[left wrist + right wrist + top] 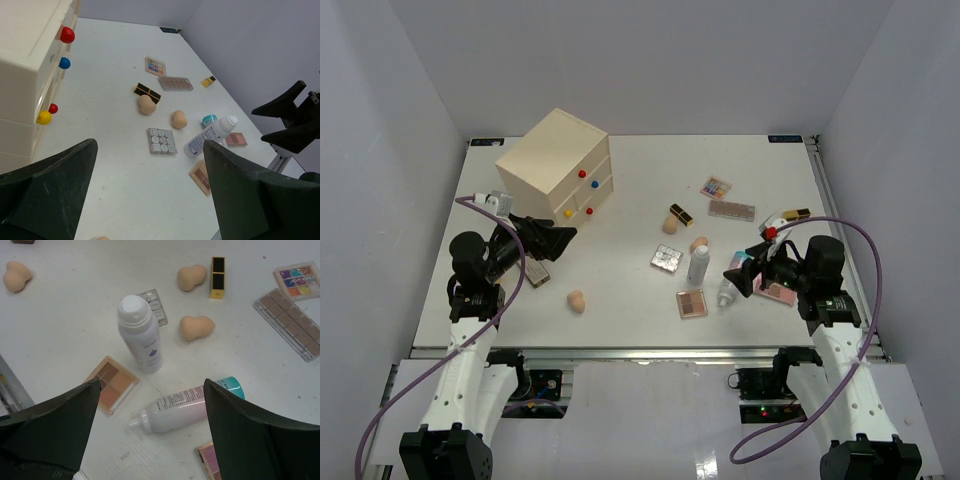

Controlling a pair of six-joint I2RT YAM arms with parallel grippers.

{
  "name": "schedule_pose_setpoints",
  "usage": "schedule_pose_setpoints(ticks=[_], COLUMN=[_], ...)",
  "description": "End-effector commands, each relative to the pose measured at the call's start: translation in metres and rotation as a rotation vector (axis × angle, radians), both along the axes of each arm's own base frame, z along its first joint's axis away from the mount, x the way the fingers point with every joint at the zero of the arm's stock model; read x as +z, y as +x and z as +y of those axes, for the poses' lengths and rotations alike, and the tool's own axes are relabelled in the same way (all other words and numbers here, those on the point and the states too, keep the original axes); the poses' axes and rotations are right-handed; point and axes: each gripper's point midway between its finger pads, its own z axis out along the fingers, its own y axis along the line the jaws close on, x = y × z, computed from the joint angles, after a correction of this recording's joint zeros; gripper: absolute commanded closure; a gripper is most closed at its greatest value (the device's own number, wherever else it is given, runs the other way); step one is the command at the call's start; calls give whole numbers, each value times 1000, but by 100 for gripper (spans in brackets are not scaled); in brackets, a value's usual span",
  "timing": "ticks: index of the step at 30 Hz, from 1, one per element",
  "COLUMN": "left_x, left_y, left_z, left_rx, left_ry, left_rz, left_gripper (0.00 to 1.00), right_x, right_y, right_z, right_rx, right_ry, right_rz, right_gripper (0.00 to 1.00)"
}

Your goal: Organize the makeup

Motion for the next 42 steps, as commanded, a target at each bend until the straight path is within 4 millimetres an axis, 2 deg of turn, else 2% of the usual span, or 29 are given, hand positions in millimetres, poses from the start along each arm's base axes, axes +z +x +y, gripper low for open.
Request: schedule_pose_setpoints(ticks=[1, 4, 6, 8, 9, 12, 13, 14, 16, 19, 22, 26, 28, 31, 42], left_x=[15, 14, 11, 12, 13, 27, 31, 35, 40, 51, 40, 27, 19, 17, 20], left_y=[-1, 0, 2, 1, 1, -2, -2, -2, -1, 3, 7, 15, 21, 29, 46], left_z=[-2, -1, 0, 1, 2, 4, 6, 9, 21, 39, 50, 59, 64, 66, 69], left_rx=[-4, 1, 19, 41, 50, 81, 98, 123, 209, 331, 404, 469, 496, 512, 522], left_ry=[-10, -22, -48, -91, -108, -149, -153, -154, -151, -138, -123, -109, -98, -89, -78], left_rz=[-38, -26, 16, 67, 85, 118, 126, 139, 190, 203, 264, 346, 388, 418, 432], left_gripper=[2, 2, 2, 2, 2, 2, 2, 2, 2, 2, 2, 3, 3, 3, 3], right_x=[29, 56, 69, 72, 67, 71, 89, 81, 95, 112, 115, 112, 98, 100, 94], right_y=[-2, 16, 32, 33, 43, 60, 62, 71, 85, 101, 130, 163, 173, 182, 189], right_z=[14, 25, 44, 79, 92, 145, 154, 169, 202, 240, 271, 307, 318, 330, 343], right_rx=[142, 170, 172, 232, 207, 207, 208, 212, 259, 289, 304, 339, 353, 369, 374], right_ry=[7, 22, 9, -20, -41, -11, 19, 24, 82, 169, 232, 276, 284, 320, 393], right_rz=[-54, -25, 19, 41, 66, 148, 132, 176, 222, 277, 299, 323, 354, 357, 382], right_gripper=[10, 10, 8, 8, 8, 5, 4, 3, 2, 0, 2, 11, 16, 19, 28])
